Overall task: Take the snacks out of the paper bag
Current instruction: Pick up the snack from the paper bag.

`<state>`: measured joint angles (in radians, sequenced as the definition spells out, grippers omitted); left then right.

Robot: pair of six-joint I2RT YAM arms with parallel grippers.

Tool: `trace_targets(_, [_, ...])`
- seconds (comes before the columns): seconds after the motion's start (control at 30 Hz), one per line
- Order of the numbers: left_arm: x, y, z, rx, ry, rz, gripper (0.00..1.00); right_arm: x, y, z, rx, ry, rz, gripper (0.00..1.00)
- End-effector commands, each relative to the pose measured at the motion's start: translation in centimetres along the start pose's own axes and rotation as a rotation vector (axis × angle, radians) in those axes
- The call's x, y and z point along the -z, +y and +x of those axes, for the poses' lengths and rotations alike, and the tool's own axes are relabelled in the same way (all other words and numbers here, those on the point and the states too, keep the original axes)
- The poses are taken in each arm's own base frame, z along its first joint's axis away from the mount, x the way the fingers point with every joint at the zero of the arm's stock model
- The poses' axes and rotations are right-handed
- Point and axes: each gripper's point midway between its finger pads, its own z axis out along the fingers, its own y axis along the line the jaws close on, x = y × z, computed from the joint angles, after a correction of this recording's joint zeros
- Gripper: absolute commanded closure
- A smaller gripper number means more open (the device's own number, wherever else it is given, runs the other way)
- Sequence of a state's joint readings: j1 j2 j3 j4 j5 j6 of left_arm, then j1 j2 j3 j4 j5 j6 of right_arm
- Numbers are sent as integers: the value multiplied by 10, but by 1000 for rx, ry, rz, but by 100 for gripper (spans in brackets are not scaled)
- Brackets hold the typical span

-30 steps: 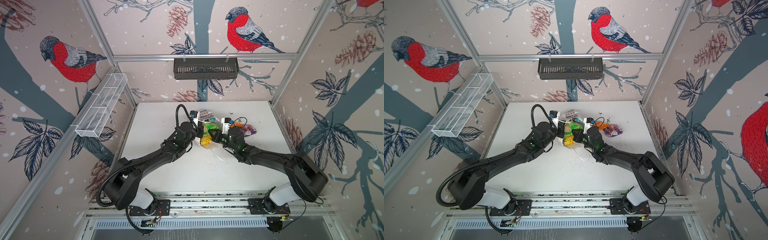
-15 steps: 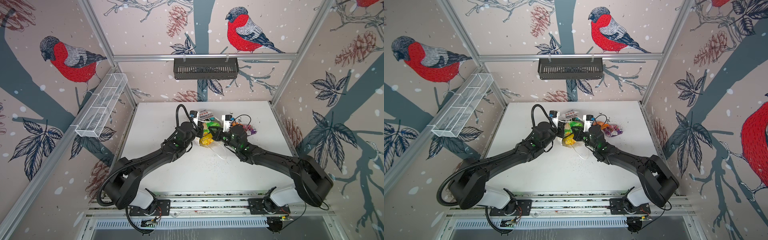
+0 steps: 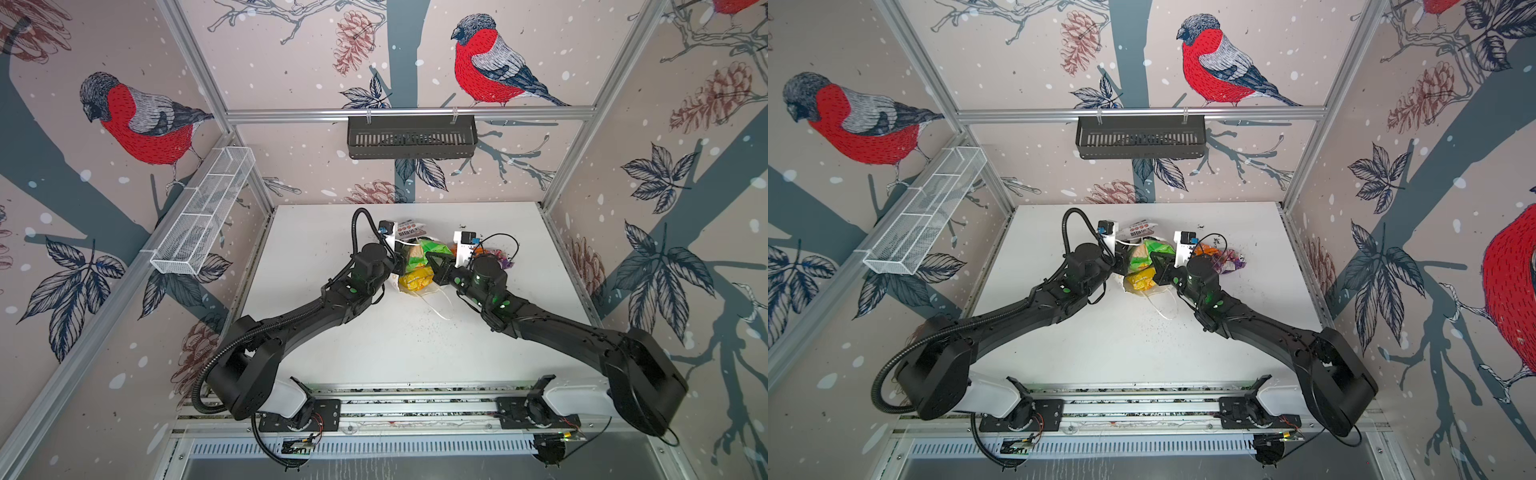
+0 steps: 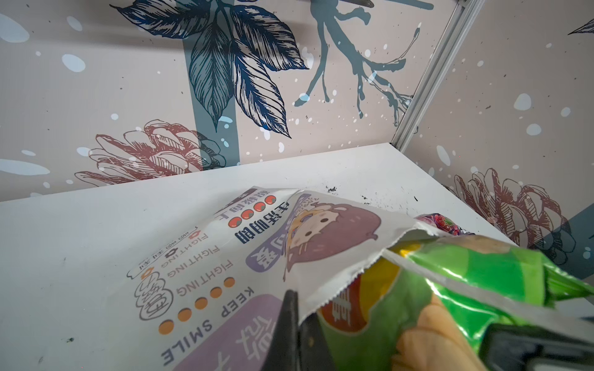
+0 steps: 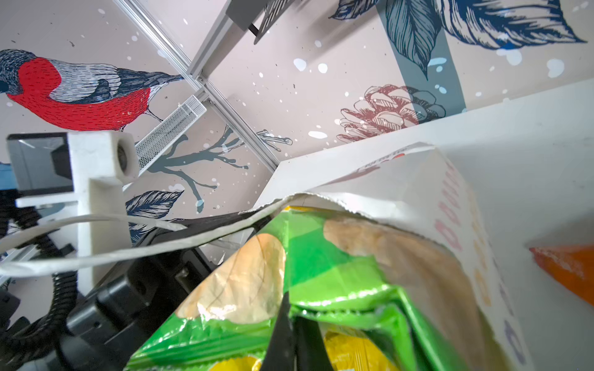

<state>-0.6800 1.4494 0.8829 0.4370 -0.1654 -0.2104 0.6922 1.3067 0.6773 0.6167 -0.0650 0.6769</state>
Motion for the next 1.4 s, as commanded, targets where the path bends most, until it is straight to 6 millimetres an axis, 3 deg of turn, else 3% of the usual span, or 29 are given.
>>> trace_targets(0.0, [1,2,2,15,12,-18,100,4,10,-15,46,-50,-23,100])
trace_targets(0.17, [2,3,1,14,11,-23,100,8,17,-25,63,-71,-36,100])
trace_targets(0.33, [2,4,2,12,14,-26,100,27,32,-49,92,-143,-56,100])
trace_targets(0.63, [0,4,5,8,21,-28,100,53,38,-78,141,-237,-18,100])
trace_targets(1.13, [1,6,3,2,16,-40,100,88,34,-107,158,-352,49,100])
trace_targets(1.37, [2,8,5,-1,19,-46,100,105,13,-115,148,-388,158,100])
